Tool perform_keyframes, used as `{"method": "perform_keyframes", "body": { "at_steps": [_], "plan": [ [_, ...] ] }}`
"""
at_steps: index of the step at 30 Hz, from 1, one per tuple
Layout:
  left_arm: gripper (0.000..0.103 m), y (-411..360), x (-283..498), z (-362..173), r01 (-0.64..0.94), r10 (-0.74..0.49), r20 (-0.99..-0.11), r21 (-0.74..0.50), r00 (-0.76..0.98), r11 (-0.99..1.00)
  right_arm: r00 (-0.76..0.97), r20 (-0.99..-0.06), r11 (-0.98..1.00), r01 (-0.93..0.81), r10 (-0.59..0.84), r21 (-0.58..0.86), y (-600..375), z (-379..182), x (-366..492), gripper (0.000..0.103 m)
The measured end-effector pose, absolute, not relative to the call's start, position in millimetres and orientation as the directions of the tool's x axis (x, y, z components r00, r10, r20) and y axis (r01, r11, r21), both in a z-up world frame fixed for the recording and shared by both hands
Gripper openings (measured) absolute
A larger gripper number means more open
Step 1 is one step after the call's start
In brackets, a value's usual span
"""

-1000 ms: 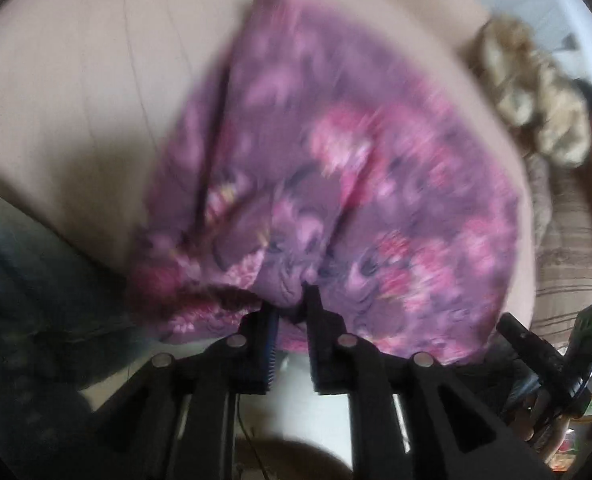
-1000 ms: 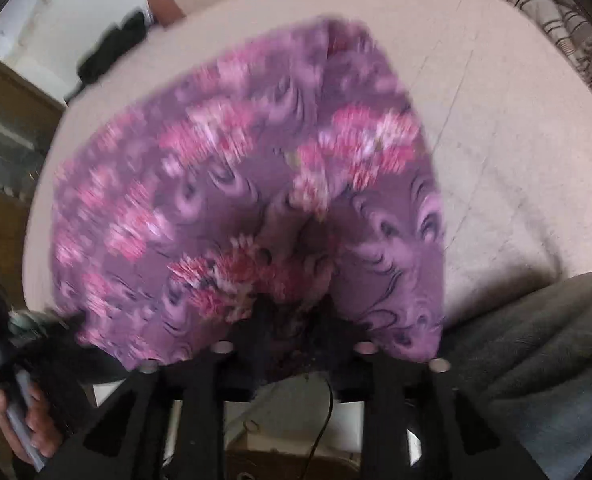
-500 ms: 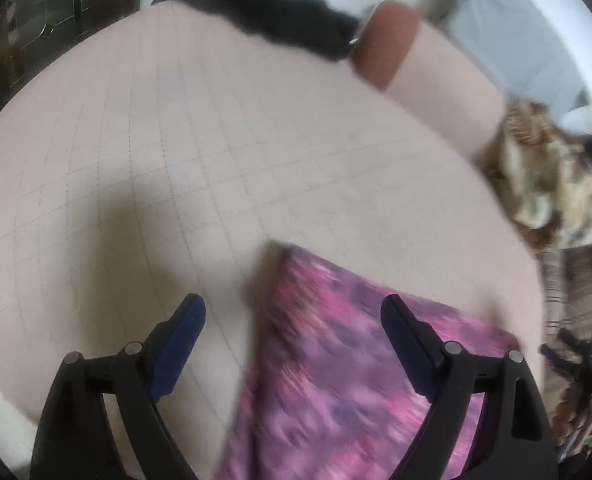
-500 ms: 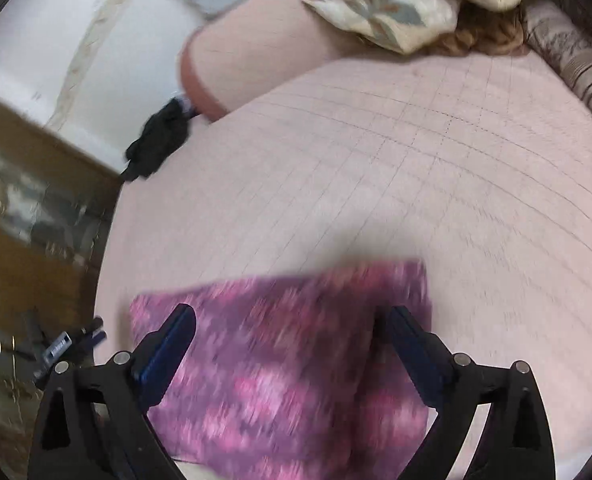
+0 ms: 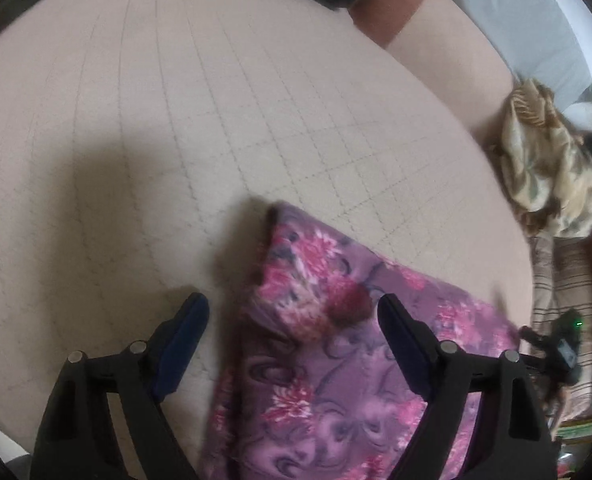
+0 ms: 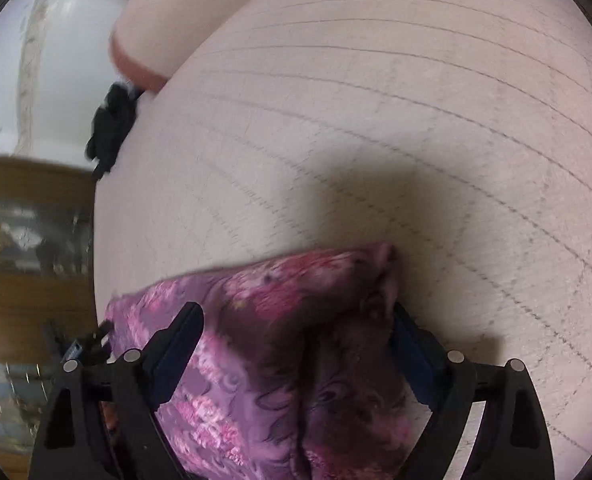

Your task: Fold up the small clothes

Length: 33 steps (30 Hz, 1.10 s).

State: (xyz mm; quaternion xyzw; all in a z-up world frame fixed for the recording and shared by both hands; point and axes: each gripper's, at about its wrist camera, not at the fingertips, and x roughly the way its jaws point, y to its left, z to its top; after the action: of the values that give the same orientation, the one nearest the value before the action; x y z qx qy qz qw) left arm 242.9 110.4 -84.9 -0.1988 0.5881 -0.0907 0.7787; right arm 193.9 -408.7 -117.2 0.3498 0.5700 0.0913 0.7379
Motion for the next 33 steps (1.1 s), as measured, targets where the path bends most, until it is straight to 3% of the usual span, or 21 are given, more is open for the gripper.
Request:
{"method": "perform_keyframes", "body": {
  "at_steps": [3,4,6,7,8,9,10,11,12,18,26,30,33],
  "plan": [
    [0.086,104.3,241.4,-87.6,-0.083,-0.345,-0.890,-0.384,0.299,0.919,0.328,-0.797,0.753,0.281,0.507,0.595,-407.1,-122.8,194.9,0.086],
    [0.086,97.4,242.4,-89.0,-0.076,-0.328,-0.895,-0.366,0.303,0.928,0.330,-0.811,0.772,0.276,0.483,0.572,-404.5,-121.8,194.6,0.078],
    [0.085,89.2,245.6,-89.4,-0.068,-0.290,-0.901,-0.328,0.322,0.942,0.325,-0.839,0.814,0.255,0.436,0.522,-400.6,-120.4,192.3,0.056],
    [0.084,81.3,250.2,-90.5,-0.069,-0.273,-0.903,-0.312,0.332,0.948,0.327,-0.841,0.821,0.246,0.430,0.515,-398.2,-121.2,192.1,0.041],
    [0.075,82.0,250.8,-90.2,-0.070,-0.253,-0.904,-0.294,0.343,0.953,0.326,-0.830,0.812,0.235,0.452,0.534,-395.5,-122.6,190.9,0.022],
    [0.057,77.1,250.0,-89.3,-0.059,-0.215,-0.908,-0.252,0.361,0.966,0.324,-0.822,0.804,0.228,0.469,0.549,-393.4,-123.7,189.2,0.019],
    [0.042,73.3,249.6,-89.2,-0.039,-0.203,-0.908,-0.233,0.367,0.972,0.330,-0.830,0.818,0.219,0.450,0.532,-390.2,-122.7,187.3,0.019],
    [0.019,70.5,247.8,-89.3,-0.019,-0.218,-0.907,-0.241,0.360,0.970,0.337,-0.840,0.840,0.200,0.424,0.505,-385.2,-119.0,185.3,0.017],
    [0.015,69.7,245.0,-88.8,-0.011,-0.248,-0.903,-0.268,0.351,0.963,0.346,-0.844,0.852,0.188,0.409,0.489,-382.6,-115.4,184.6,0.016],
    [0.010,86.5,229.3,-41.1,0.000,-0.366,-0.819,-0.408,0.441,0.913,0.448,-0.785,0.822,0.169,0.427,0.543,-393.6,-73.9,176.6,0.014],
    [0.010,79.7,288.8,46.4,0.095,-0.386,-0.712,-0.414,0.586,0.906,0.574,-0.727,0.852,0.093,0.377,0.515,-395.7,-1.3,232.8,0.013],
    [0.011,72.2,347.5,29.4,0.097,-0.354,-0.732,-0.370,0.582,0.924,0.581,-0.729,0.866,0.079,0.362,0.493,-400.1,-12.3,291.2,0.014],
    [0.016,63.7,380.3,-22.4,0.054,-0.316,-0.787,-0.340,0.530,0.939,0.538,-0.764,0.868,0.110,0.357,0.484,-405.0,-51.6,329.4,0.017]
  ]
}}
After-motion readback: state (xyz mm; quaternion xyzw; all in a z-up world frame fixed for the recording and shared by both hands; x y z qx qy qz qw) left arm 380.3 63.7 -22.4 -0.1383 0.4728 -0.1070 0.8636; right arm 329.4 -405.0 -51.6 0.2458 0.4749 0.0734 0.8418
